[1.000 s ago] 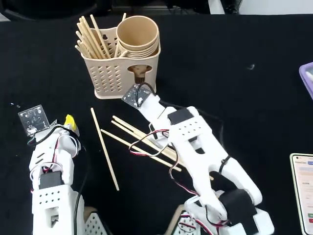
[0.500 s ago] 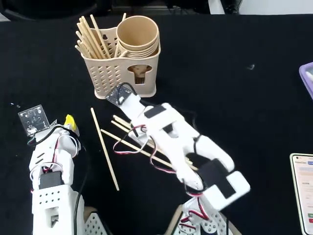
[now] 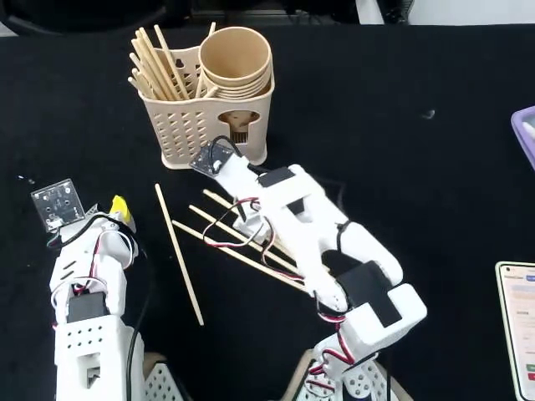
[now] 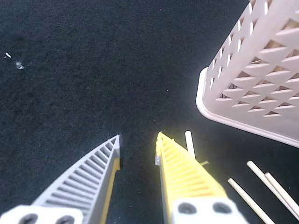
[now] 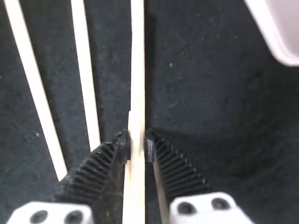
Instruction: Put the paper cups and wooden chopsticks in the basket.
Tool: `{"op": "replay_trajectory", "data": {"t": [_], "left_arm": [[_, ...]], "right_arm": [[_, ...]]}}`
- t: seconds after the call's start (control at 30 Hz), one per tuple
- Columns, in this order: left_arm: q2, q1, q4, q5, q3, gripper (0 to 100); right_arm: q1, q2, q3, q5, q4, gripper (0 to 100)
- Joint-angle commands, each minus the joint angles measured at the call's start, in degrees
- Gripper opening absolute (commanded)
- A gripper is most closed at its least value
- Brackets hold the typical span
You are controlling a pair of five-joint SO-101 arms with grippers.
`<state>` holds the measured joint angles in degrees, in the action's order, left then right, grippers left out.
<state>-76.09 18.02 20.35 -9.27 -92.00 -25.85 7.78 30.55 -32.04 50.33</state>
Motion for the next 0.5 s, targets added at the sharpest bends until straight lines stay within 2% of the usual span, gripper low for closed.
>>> {"op": "replay_trajectory", "data": {"t": [0.0, 0.33, 0.37, 0.47], "left_arm": [[-0.88, -0.4, -1.14, 0.44, 0.57, 13], [-0.88, -0.31, -1.14, 0.44, 0.57, 13], [-0.88, -0.31, -1.14, 0.44, 0.57, 13], [-0.88, -0.31, -1.14, 0.44, 0.57, 13]], "right_arm": [[1.32, 0.57, -2.24, -0.97, 0.88, 6.3], [0.53, -0.04, -2.59, -0.35, 0.88, 4.7], [0.53, -0.48, -2.68, 0.0, 1.23, 1.6], [0.53, -4.0, -2.51, 3.34, 1.76, 0.9]]}}
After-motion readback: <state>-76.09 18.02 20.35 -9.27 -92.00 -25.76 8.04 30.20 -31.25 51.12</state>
